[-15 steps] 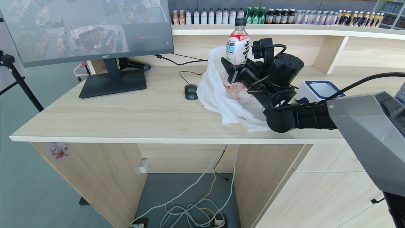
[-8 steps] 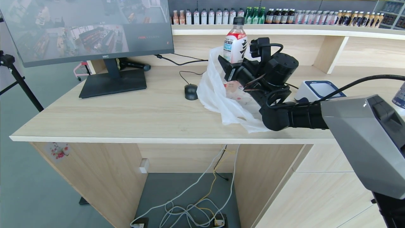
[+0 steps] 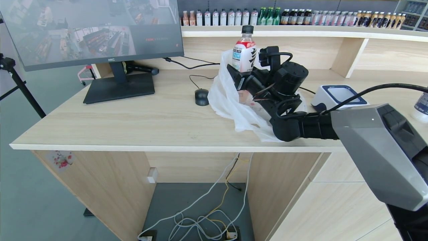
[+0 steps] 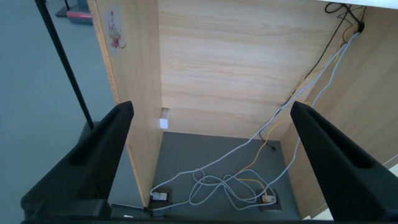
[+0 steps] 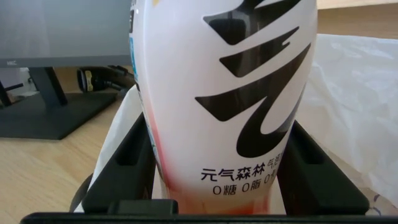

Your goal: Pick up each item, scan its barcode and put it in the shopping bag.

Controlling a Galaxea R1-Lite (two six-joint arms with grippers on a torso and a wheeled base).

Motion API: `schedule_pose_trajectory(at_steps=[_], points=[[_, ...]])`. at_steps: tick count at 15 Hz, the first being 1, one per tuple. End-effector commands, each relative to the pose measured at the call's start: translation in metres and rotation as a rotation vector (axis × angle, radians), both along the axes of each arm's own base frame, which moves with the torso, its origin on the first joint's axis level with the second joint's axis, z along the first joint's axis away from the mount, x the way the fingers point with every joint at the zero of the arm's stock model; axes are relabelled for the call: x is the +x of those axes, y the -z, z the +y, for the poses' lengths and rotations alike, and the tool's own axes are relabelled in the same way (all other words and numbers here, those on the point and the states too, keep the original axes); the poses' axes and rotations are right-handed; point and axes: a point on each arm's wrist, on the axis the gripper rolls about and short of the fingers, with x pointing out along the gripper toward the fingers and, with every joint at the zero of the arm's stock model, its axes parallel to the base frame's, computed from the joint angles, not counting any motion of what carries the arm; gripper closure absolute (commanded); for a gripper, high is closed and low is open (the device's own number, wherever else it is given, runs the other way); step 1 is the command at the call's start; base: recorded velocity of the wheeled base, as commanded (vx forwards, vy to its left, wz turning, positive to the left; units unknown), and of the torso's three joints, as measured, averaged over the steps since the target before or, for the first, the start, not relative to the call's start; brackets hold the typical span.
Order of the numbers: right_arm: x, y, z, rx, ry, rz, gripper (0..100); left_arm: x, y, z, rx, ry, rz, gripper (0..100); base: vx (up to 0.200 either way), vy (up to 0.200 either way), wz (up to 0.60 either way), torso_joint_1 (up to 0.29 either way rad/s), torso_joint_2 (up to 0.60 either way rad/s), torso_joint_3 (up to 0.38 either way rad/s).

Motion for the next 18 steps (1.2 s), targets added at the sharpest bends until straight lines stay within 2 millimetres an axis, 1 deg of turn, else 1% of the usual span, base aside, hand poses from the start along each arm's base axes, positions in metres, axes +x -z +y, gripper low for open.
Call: schedule_pose_trajectory(at_steps=[1, 3, 5, 15, 18], points=[[0.0, 0.002, 0.0, -0.004, -0.001, 0.006, 100, 0.0, 0.0, 0.0, 0.0, 0.0, 0.0, 0, 0.0, 0.0, 0.0, 0.0, 0.0, 0.0], [0.003, 0.01, 0.002, -0.011, -0.002, 0.021, 100, 0.0, 0.0, 0.0, 0.0, 0.0, 0.0, 0, 0.0, 0.0, 0.0, 0.0, 0.0, 0.0], [0.004, 0.014, 0.003, -0.014, -0.001, 0.028, 100, 0.0, 0.0, 0.0, 0.0, 0.0, 0.0, 0, 0.0, 0.0, 0.0, 0.0, 0.0, 0.0], [0.006, 0.016, 0.001, -0.021, 0.006, 0.034, 100, 0.0, 0.0, 0.0, 0.0, 0.0, 0.0, 0, 0.0, 0.0, 0.0, 0.0, 0.0, 0.0], [0.008, 0.016, -0.002, -0.026, 0.017, 0.032, 100, 0.0, 0.0, 0.0, 0.0, 0.0, 0.0, 0, 0.0, 0.0, 0.0, 0.0, 0.0, 0.0]])
